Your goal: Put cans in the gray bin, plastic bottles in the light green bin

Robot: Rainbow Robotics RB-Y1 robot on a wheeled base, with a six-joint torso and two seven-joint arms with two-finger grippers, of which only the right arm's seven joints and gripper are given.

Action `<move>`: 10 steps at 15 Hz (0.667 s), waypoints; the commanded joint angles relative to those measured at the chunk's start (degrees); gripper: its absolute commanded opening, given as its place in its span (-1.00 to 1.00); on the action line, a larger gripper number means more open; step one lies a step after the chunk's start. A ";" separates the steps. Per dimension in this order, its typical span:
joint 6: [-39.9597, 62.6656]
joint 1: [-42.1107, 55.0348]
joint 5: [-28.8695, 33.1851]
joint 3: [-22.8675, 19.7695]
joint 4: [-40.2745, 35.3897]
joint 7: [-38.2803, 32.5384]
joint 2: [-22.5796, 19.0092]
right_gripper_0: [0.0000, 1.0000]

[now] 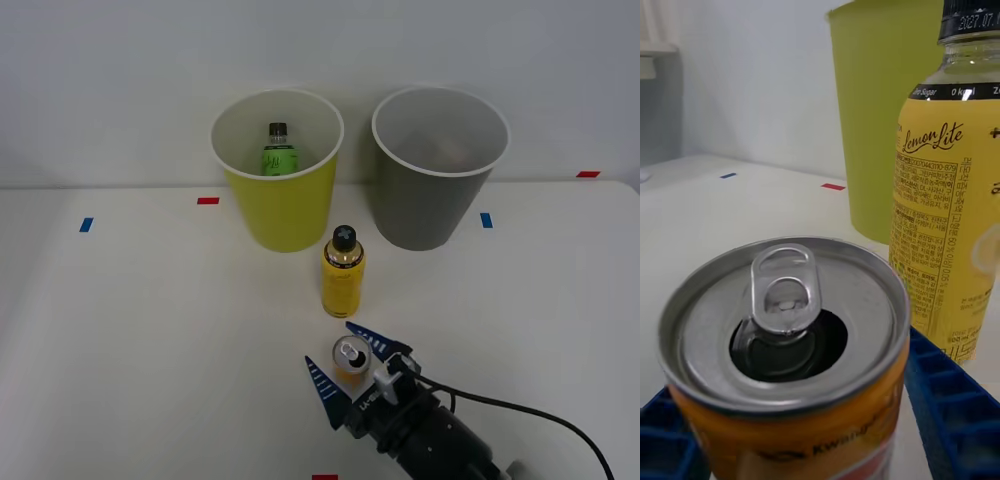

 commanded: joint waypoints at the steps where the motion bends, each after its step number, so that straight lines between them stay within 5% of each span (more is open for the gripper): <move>1: 0.02 0.08 0.01 -0.26 0.03 0.43 -0.01 -1.00; 10: -10.71 8.79 -9.04 -2.37 -3.40 1.93 -5.90 -1.00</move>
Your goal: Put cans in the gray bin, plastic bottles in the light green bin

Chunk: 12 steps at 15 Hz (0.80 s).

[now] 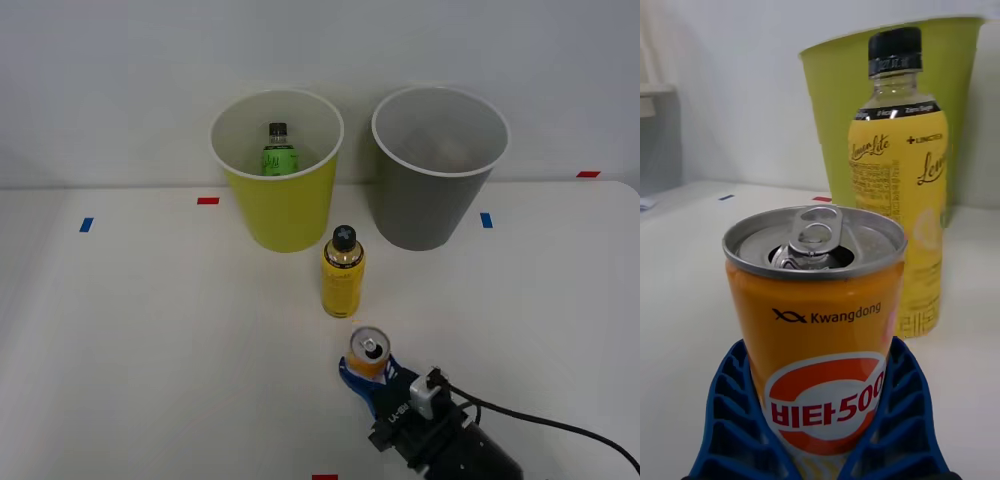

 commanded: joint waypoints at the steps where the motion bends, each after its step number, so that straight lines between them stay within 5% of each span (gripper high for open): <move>1: -1.47 5.40 -2.40 -1.29 -4.61 0.87 -2.05 -1.00; 12: -8.85 9.36 -11.19 -1.20 -8.92 3.07 -8.55 -1.00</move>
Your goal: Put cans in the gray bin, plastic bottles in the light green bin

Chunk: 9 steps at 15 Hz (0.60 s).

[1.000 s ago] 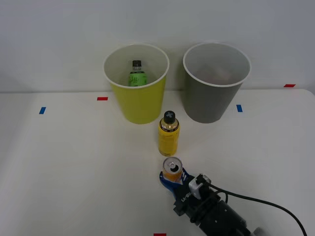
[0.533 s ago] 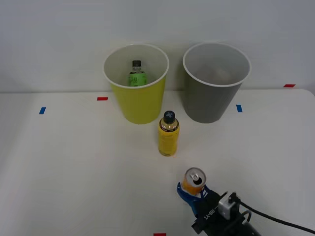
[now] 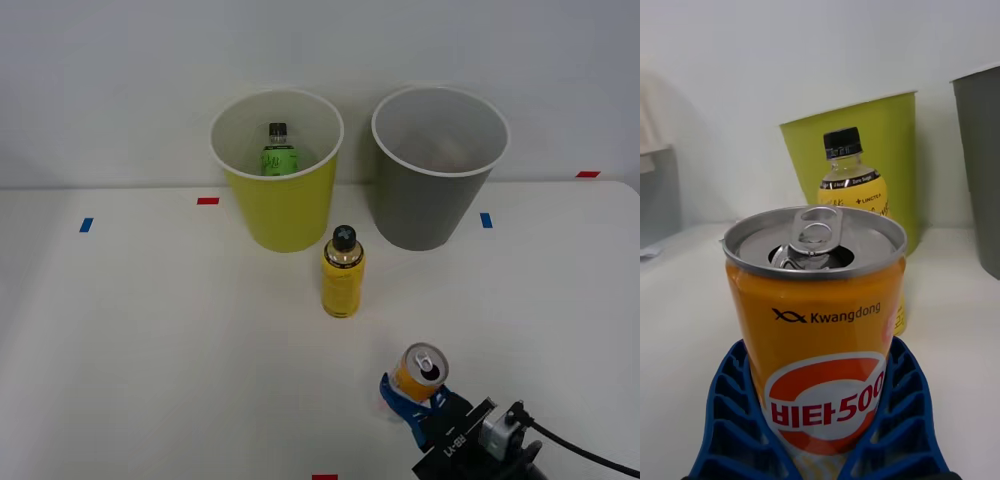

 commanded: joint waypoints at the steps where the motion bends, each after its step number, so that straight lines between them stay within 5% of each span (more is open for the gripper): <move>1: -5.05 0.61 -1.92 0.08 -0.10 0.14 -2.19 -1.00; 9: -0.21 0.52 -9.30 -0.45 -17.15 -0.30 -5.97 -1.00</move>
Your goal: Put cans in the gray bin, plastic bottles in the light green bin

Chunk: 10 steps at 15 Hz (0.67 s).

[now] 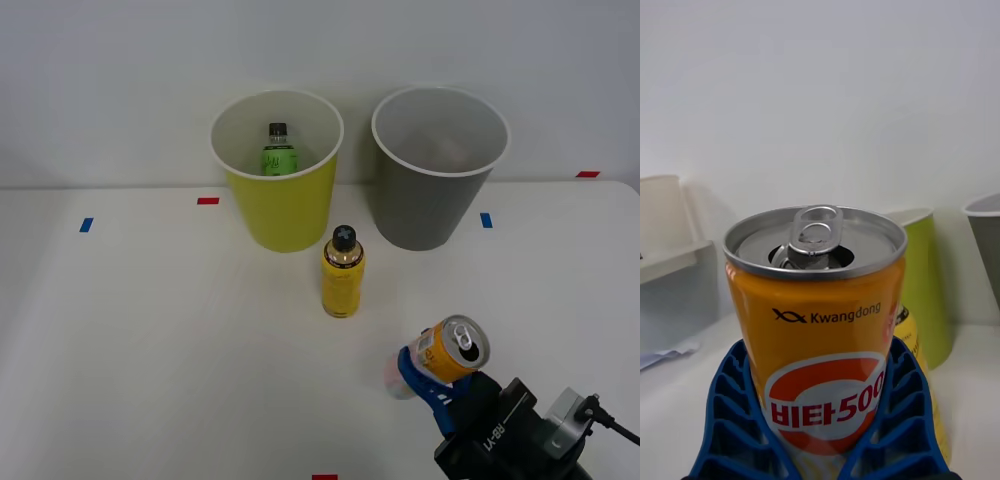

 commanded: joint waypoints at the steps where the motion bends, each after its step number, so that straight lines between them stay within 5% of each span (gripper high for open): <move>1: 8.71 -0.57 -2.87 -1.37 -8.73 -0.21 0.11 -1.00; 6: 25.50 -4.97 -5.95 -7.53 -20.07 -3.38 5.83 -1.00; 10: 37.10 -14.02 -5.95 -14.47 -20.16 -9.44 11.19 -1.00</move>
